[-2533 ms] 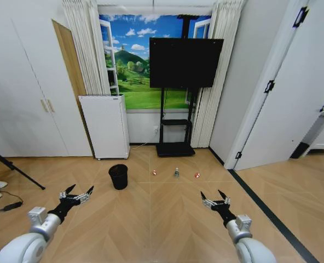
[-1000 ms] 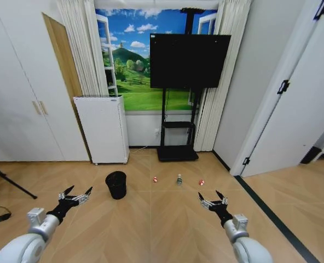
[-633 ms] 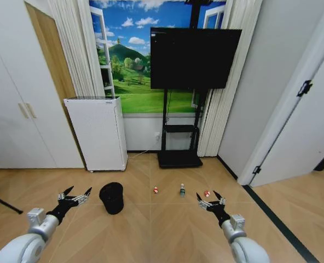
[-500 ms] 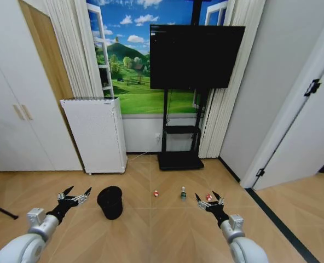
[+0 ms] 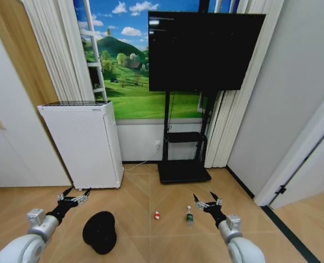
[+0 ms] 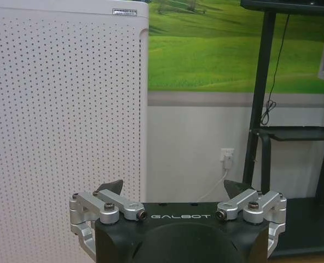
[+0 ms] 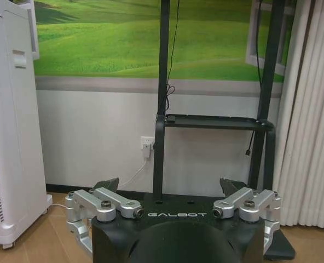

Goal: Pick up the trash bin and place the garbage on the floor into it.

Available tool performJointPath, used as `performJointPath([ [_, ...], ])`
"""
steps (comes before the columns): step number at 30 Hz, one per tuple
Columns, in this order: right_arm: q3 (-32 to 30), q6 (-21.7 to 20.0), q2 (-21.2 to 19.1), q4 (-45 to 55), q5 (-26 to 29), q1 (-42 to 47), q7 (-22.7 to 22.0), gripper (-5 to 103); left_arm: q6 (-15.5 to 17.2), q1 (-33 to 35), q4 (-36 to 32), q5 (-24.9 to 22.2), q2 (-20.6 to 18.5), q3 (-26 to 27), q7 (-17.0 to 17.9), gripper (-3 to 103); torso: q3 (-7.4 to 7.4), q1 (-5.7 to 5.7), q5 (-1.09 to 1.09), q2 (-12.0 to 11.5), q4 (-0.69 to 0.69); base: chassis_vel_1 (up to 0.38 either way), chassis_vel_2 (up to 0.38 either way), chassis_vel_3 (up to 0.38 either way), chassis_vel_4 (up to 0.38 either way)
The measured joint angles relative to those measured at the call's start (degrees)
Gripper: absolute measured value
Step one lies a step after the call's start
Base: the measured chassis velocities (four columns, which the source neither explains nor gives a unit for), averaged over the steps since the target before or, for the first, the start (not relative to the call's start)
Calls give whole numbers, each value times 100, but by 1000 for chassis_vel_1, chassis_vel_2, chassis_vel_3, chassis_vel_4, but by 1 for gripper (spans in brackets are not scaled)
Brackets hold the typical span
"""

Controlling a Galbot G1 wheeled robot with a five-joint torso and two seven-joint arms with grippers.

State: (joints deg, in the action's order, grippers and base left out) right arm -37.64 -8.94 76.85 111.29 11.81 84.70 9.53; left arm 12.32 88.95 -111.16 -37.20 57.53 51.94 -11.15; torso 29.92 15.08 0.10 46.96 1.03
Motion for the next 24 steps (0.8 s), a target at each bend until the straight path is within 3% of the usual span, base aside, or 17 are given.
performJointPath([
  [2, 8, 3, 11, 0, 3, 0, -15, 100, -4, 1, 5, 13, -1, 2, -2, 100, 0, 0, -2, 0, 2, -322, 355, 328, -316],
  [3, 10, 4, 17, 1, -1, -1, -35, 100, -2, 7, 16, 47, 1, 1, -3, 100, 0, 0, -18, 0, 1, -322, 281, 336, -316],
  [5, 29, 3, 31, -2, -6, 1, -69, 100, 12, 13, 16, 97, 8, 2, -3, 100, -1, 4, -14, -9, 3, -279, 254, 181, -285],
  [6, 35, 3, 35, -8, -14, 1, -77, 100, 20, 18, 15, 123, 19, 6, 2, 100, -9, -3, -1, -26, -1, -232, 254, 106, -159],
  [9, 39, 4, 44, -11, -18, 16, -84, 100, 35, 29, 13, 157, 44, 6, 18, 100, -38, -31, -19, -74, 2, -147, 170, 55, -61],
  [12, 40, 4, 45, -14, -18, 27, -84, 100, 44, 41, 11, 201, 65, 6, 22, 100, -90, -72, -1, -161, -2, -12, 21, -9, 16],
  [18, 40, 4, 44, -18, -18, 33, -84, 100, 44, 41, 11, 215, 72, 6, 22, 100, -109, -88, -6, -189, -2, 63, -64, -47, 68],
  [20, 39, 4, 44, -20, -18, 33, -84, 100, 45, 41, 11, 228, 80, 5, 21, 100, -134, -109, -18, -233, -1, 30, -23, -20, 4],
  [24, 47, 4, 48, -39, -17, 30, -91, 100, 54, 41, 0, 259, 95, 6, 21, 100, -184, -149, -6, -323, 1, 0, 0, 0, 0],
])
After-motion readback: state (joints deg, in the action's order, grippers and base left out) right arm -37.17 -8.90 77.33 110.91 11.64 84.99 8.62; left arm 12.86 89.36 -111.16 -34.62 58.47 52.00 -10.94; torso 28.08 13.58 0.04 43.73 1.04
